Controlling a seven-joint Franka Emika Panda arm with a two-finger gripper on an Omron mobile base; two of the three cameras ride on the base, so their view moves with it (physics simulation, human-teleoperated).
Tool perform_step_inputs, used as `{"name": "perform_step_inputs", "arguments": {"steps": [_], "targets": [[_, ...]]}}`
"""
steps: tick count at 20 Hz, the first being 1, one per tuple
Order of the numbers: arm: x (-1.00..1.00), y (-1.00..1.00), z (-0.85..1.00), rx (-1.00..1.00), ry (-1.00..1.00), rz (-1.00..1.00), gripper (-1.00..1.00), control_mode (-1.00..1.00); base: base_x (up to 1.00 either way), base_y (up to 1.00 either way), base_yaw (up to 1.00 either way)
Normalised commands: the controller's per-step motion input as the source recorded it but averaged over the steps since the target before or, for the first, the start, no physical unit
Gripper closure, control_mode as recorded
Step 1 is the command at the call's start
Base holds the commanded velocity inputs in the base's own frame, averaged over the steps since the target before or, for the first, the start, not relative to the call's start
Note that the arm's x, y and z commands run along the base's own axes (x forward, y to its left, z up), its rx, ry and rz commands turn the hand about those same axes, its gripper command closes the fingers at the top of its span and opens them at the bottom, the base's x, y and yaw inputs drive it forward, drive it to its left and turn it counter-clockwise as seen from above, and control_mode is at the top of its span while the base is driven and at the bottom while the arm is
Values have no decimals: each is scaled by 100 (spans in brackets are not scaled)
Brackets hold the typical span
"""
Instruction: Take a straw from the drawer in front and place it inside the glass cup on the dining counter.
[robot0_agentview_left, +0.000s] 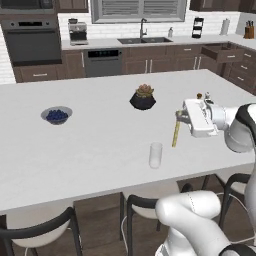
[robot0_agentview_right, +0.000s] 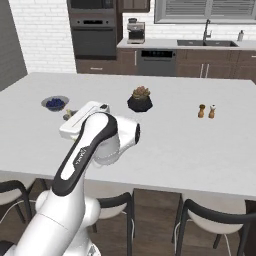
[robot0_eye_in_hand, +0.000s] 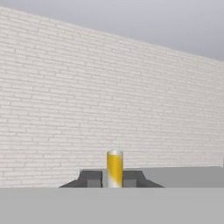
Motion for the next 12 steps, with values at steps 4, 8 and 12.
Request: {"name": "perform_step_inputs", "arguments": {"steps": [4,8,12], "targets": [[30,0,-26,-2,0,0,100,-100,0,0,0],[29,0,-23,-3,0,0,100,-100,0,0,0],[35,0,-22,-3,0,0,100,-100,0,0,0]]}}
